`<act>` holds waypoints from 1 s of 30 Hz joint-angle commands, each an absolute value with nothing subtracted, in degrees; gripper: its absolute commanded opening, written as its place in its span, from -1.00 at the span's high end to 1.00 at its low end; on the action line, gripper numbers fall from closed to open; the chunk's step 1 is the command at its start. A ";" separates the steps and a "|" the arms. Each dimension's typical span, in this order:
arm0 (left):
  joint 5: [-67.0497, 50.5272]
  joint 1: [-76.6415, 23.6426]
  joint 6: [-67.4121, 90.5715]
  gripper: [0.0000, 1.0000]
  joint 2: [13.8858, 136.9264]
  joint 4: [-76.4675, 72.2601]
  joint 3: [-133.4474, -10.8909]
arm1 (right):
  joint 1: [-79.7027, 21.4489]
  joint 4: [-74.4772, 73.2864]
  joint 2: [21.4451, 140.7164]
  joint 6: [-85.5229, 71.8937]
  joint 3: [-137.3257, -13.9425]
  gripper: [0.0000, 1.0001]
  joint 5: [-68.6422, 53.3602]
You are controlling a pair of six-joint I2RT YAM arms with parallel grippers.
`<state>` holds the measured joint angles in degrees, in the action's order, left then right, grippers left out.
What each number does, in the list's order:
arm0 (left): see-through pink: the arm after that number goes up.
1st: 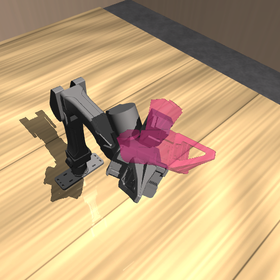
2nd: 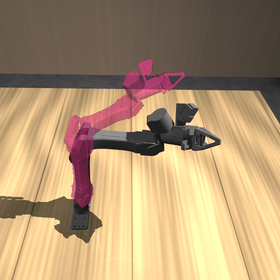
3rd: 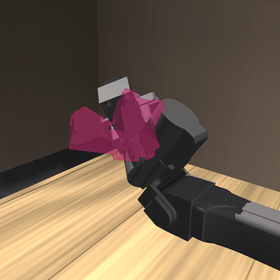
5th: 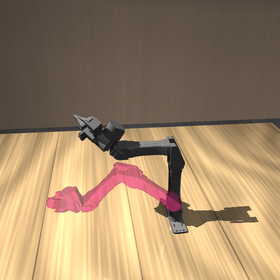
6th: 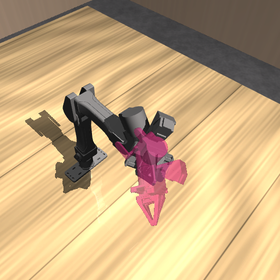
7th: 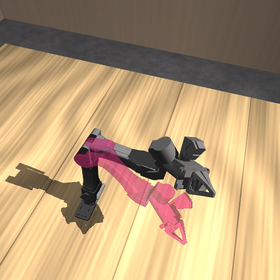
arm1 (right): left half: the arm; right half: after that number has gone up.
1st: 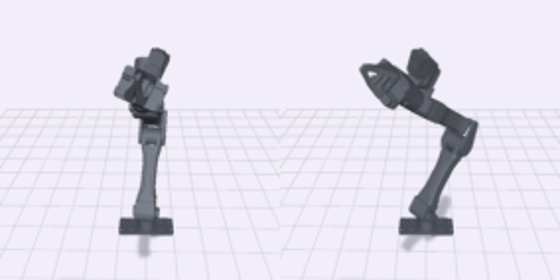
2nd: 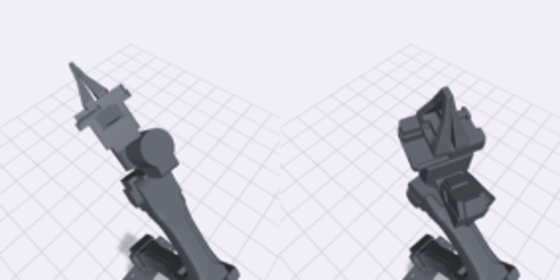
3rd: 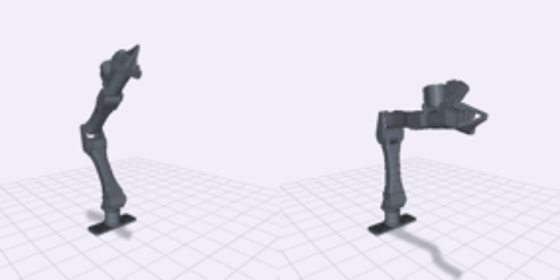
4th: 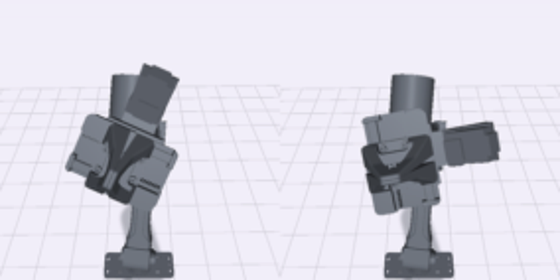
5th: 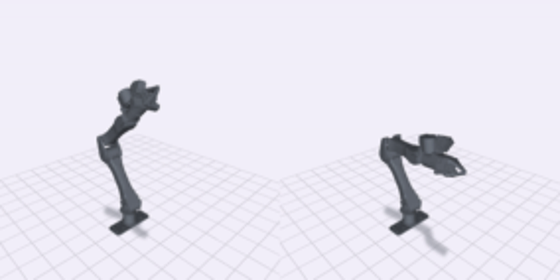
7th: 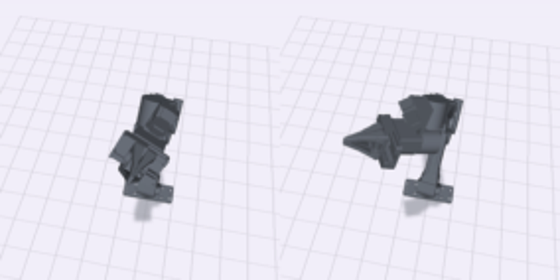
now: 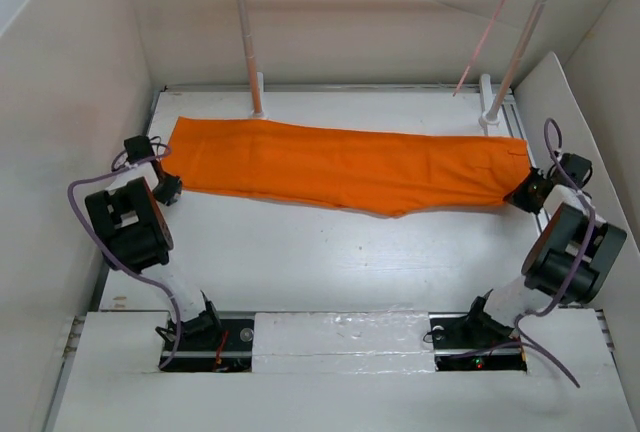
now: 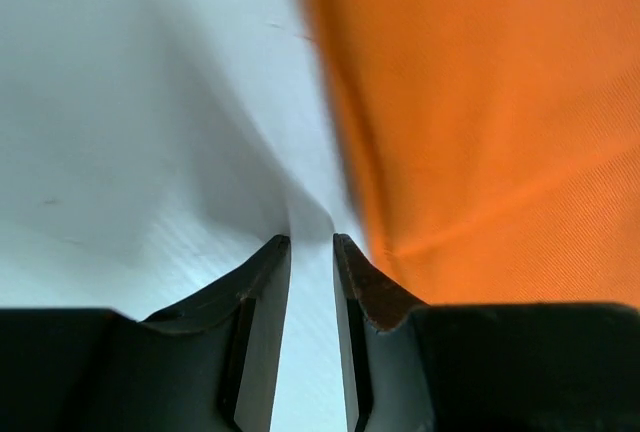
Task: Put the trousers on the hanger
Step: Fold the trousers at the center of the board.
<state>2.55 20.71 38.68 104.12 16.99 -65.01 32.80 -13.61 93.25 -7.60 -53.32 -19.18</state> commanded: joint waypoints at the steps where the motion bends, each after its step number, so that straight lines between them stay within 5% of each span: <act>1: 3.50 22.67 38.32 0.55 101.36 21.54 -56.72 | 34.19 -14.76 81.61 -6.16 -49.50 1.00 -16.70; 4: 7.03 22.68 38.23 0.55 96.09 22.84 -52.58 | 36.03 -18.62 74.99 -4.32 -44.40 1.00 -15.39; 6: 7.21 22.68 38.50 0.55 92.48 23.11 -50.11 | 38.57 -20.99 69.10 -3.00 -40.79 0.83 -15.03; 7: 7.21 22.68 38.32 0.55 88.11 22.94 -48.53 | 42.06 -21.44 67.34 -2.47 -39.82 0.64 -14.94; 8: 7.38 22.68 38.15 0.55 85.98 23.20 -48.25 | 43.75 -21.36 64.71 -1.33 -38.86 0.17 -15.99; 11: 5.73 18.93 38.76 0.53 80.26 23.91 -49.22 | 48.86 -23.82 63.72 2.46 -38.76 -0.48 -17.05; 13: -3.90 11.74 38.50 0.38 78.06 17.89 -49.31 | 49.39 -22.68 67.47 1.33 -39.81 -0.71 -18.62; 16: -3.71 4.85 39.37 0.28 78.66 16.79 -51.92 | 49.39 -19.52 72.23 0.10 -39.64 -0.74 -23.26; 19: -3.07 6.32 40.34 -0.50 82.24 15.74 -54.66 | 49.39 -15.40 75.93 -3.41 -38.77 -0.74 -27.75; 20: -4.47 7.63 40.52 -0.55 83.74 15.21 -55.02 | 49.39 -14.51 76.37 -3.69 -38.67 -0.74 -28.56; 30: -7.91 10.37 43.41 -0.43 100.27 13.98 -59.85 | 48.87 -13.89 80.59 -3.07 -40.96 -0.75 -26.19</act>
